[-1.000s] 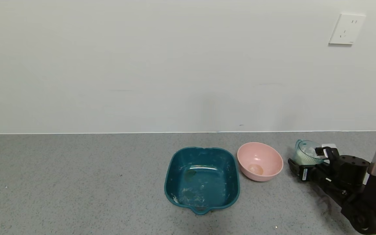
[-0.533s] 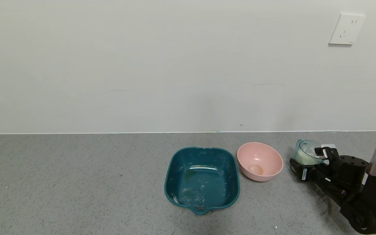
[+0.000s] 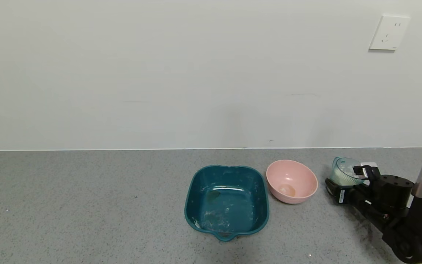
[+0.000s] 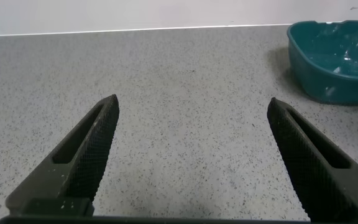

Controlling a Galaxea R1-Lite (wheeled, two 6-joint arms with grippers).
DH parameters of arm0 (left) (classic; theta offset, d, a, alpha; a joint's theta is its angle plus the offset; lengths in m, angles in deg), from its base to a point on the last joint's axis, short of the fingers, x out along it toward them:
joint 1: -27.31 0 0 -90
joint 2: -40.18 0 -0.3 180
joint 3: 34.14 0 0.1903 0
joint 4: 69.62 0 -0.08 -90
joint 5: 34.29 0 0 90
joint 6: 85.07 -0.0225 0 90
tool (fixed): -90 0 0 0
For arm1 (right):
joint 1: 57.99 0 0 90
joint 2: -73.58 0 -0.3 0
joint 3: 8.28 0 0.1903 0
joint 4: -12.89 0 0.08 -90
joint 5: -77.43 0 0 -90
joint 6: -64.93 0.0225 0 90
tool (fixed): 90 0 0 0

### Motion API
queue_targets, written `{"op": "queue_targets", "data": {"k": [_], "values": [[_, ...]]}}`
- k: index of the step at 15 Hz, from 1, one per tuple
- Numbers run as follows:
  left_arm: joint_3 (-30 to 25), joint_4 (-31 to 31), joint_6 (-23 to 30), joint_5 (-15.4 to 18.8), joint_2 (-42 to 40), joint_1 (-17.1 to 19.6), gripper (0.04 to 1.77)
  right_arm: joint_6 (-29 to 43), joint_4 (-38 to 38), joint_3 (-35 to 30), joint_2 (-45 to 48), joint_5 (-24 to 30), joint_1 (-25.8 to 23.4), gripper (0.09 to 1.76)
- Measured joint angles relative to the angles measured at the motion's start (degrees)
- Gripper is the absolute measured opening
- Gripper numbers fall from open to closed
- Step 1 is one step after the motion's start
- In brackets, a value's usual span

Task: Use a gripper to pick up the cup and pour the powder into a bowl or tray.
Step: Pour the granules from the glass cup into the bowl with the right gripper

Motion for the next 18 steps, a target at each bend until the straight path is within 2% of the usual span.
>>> {"op": "queue_targets", "data": {"k": [7,12,18], "values": [[0.0,0.0,0.0,0.0,0.0,0.0,1.72,-2.3,-2.0,-1.8,4.5,0.1,0.3,1.34],[0.0,0.0,0.0,0.0,0.0,0.0,1.72,-3.7,-12.3,-0.7,12.0,0.0,0.4,1.34],[0.0,0.0,0.0,0.0,0.0,0.0,1.72,-8.9,-27.6,4.2,20.8,0.0,1.1,1.34]]}}
